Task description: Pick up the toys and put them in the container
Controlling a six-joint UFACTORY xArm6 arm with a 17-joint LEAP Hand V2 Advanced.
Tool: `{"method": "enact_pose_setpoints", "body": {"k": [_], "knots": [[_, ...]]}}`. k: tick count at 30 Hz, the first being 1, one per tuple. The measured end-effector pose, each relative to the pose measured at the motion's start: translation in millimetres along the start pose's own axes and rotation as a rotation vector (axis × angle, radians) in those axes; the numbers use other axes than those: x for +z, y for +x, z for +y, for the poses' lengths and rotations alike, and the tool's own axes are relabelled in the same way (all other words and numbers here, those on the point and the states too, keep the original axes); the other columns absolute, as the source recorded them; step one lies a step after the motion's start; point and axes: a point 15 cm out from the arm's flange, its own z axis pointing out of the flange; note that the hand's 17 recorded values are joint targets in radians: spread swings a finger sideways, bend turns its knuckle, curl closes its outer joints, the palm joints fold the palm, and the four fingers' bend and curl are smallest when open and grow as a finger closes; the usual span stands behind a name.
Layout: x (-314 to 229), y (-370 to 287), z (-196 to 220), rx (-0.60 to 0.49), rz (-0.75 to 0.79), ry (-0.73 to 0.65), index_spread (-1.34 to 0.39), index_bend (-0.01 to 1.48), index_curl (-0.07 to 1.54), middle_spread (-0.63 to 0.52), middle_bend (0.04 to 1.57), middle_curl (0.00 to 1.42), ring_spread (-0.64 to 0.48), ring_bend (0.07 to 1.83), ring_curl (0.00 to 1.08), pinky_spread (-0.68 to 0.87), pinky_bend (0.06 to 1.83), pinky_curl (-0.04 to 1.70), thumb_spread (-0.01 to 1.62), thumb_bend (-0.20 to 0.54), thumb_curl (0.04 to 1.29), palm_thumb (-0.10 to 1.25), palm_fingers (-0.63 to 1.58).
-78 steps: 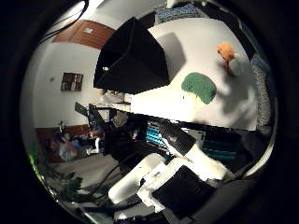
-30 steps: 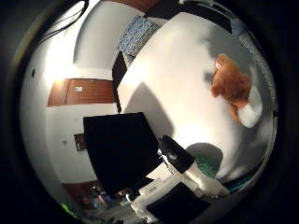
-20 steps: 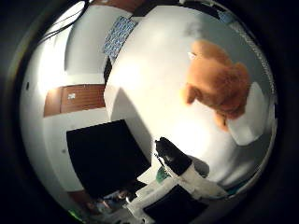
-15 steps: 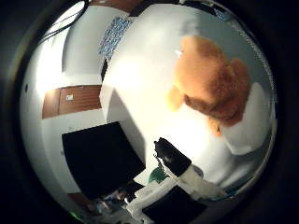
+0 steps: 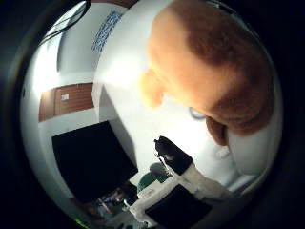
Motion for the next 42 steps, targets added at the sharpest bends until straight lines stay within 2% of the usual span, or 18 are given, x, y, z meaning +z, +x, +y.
{"method": "enact_pose_setpoints", "body": {"k": [1,3,5,7,8,9,10,12,16,20,29,42], "knots": [[2,-1,1,-0.009,0.007,-0.005,-0.11,0.14,0.24,0.20,0.25,0.33,0.23,0.45,0.28,0.43,0.51,0.29,1.09,-0.022,0.34,0.56,0.20],[5,-2,4,-0.020,0.022,-0.022,-0.16,0.17,0.25,0.07,0.33,0.35,0.14,0.60,0.31,0.35,0.51,0.28,1.09,-0.012,0.34,0.59,0.47],[7,0,9,-0.023,0.041,-0.046,-0.28,0.19,0.25,-0.10,0.49,0.40,-0.07,0.78,0.34,0.08,0.59,0.26,1.08,-0.005,0.36,0.67,0.96],[8,3,15,-0.028,0.058,-0.071,-0.35,0.21,0.30,-0.20,0.61,0.47,-0.22,0.87,0.40,-0.27,0.78,0.33,1.06,-0.009,0.38,0.73,1.19],[8,4,16,-0.033,0.067,-0.077,-0.37,0.27,0.33,-0.23,0.69,0.51,-0.26,0.91,0.43,-0.35,0.82,0.35,1.05,-0.012,0.39,0.76,1.25],[7,6,17,-0.036,0.075,-0.082,-0.38,0.33,0.36,-0.23,0.75,0.53,-0.26,0.95,0.44,-0.38,0.83,0.36,1.04,-0.013,0.40,0.77,1.35],[5,7,18,-0.039,0.082,-0.084,-0.39,0.42,0.41,-0.23,0.83,0.57,-0.28,1.00,0.47,-0.42,0.90,0.39,1.03,-0.014,0.41,0.79,1.32],[2,10,21,-0.044,0.093,-0.089,-0.39,0.61,0.52,-0.23,0.96,0.63,-0.28,1.10,0.51,-0.41,1.02,0.45,1.00,-0.014,0.44,0.84,1.33],[-20,22,32,-0.040,0.109,-0.095,-0.34,0.88,0.69,-0.20,1.15,0.72,-0.25,1.26,0.59,-0.32,1.22,0.58,0.96,-0.001,0.50,0.96,1.23],[-54,25,42,-0.048,0.116,-0.065,-0.29,1.02,0.77,-0.18,1.24,0.77,-0.23,1.34,0.65,-0.27,1.32,0.66,0.91,-0.008,0.58,1.04,1.14],[-151,24,92,-0.113,0.160,-0.072,-0.24,1.09,0.84,-0.17,1.31,0.81,-0.23,1.37,0.73,-0.21,1.32,0.82,0.84,-0.019,0.69,1.04,1.05],[-297,-47,178,-0.289,0.187,0.128,-0.24,1.08,0.87,-0.18,1.29,0.84,-0.24,1.35,0.78,-0.22,1.23,0.97,0.84,-0.017,0.76,1.01,1.05]]}}
